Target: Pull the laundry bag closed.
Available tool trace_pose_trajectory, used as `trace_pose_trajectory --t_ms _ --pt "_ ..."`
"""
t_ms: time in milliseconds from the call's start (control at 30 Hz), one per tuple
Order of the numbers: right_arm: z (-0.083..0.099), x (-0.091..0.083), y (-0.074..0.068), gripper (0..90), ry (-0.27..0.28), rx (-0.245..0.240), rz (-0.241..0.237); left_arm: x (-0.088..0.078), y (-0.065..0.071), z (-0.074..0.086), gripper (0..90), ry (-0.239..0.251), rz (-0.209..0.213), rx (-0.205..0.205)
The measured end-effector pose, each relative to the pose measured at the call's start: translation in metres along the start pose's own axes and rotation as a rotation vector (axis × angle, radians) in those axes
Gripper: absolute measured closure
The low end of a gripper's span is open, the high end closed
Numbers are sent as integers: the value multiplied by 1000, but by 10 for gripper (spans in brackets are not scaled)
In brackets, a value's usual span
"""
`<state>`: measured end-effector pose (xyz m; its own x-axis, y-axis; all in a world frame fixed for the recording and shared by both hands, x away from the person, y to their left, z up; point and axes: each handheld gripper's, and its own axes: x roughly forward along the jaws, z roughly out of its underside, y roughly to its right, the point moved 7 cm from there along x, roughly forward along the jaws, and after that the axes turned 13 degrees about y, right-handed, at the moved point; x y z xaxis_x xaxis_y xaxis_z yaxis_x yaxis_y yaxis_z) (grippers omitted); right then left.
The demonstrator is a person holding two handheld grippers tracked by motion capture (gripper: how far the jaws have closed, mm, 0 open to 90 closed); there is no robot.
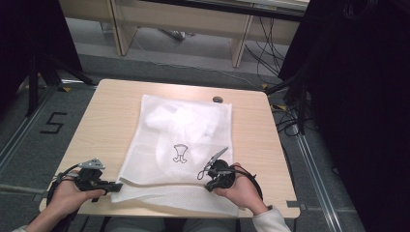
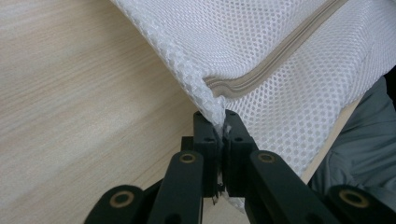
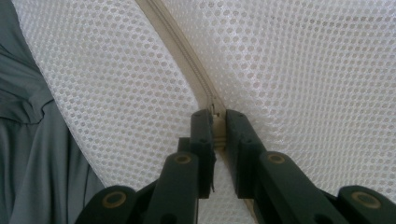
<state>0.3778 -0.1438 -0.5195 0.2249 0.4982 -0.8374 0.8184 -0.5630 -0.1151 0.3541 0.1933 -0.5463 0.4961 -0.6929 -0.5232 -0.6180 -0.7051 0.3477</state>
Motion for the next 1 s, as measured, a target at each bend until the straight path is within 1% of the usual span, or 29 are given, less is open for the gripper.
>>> trace_pose_trajectory --t_ms 33,100,133,167,267,300,333,367,400,467,600,667,733,767,833,867,900,933,967,1000 --pt "0 -1 0 825 3 3 -5 0 0 0 858 -6 -1 7" --pt "2 -1 1 825 1 3 5 0 0 0 858 -6 1 5" --pt "2 -1 2 824 8 1 -2 0 0 0 858 -3 1 1" --pt "2 -2 2 825 9 8 -3 0 0 0 858 -7 0 7" --pt "3 -2 2 825 11 6 2 0 0 0 858 0 0 -2" --pt "3 -3 3 825 5 6 11 0 0 0 858 -5 0 -3" --pt "3 -2 3 825 8 4 2 0 0 0 858 -4 1 -3" --pt "4 -3 3 825 5 11 1 -1 -1 0 858 -16 -4 6" --pt "4 -3 3 825 5 6 2 -1 0 0 858 -14 3 -1" --pt "5 -2 3 825 8 11 1 0 0 0 858 -1 1 -3" --pt "5 -3 3 825 0 17 10 -1 0 0 858 -6 -1 -2" --pt "5 -4 4 825 7 7 -3 0 0 0 858 -2 1 -5" --pt "6 -4 5 825 8 7 5 -1 0 0 858 -5 0 -2" --pt "6 -5 5 825 8 10 10 -1 0 0 858 -15 1 -2" --pt "7 -6 4 825 5 29 2 0 0 0 858 1 -1 -5" --pt "7 -6 5 825 8 24 2 -1 0 0 858 -6 0 0" --pt "8 -7 6 825 9 15 6 -1 0 0 858 -4 0 -4" --pt "8 -8 6 825 9 26 2 -1 0 0 858 -4 0 -3" --pt "9 -8 6 825 8 30 8 -1 0 0 858 -15 1 -3" --pt "9 -8 7 825 12 18 2 -2 -1 0 859 -24 4 2"
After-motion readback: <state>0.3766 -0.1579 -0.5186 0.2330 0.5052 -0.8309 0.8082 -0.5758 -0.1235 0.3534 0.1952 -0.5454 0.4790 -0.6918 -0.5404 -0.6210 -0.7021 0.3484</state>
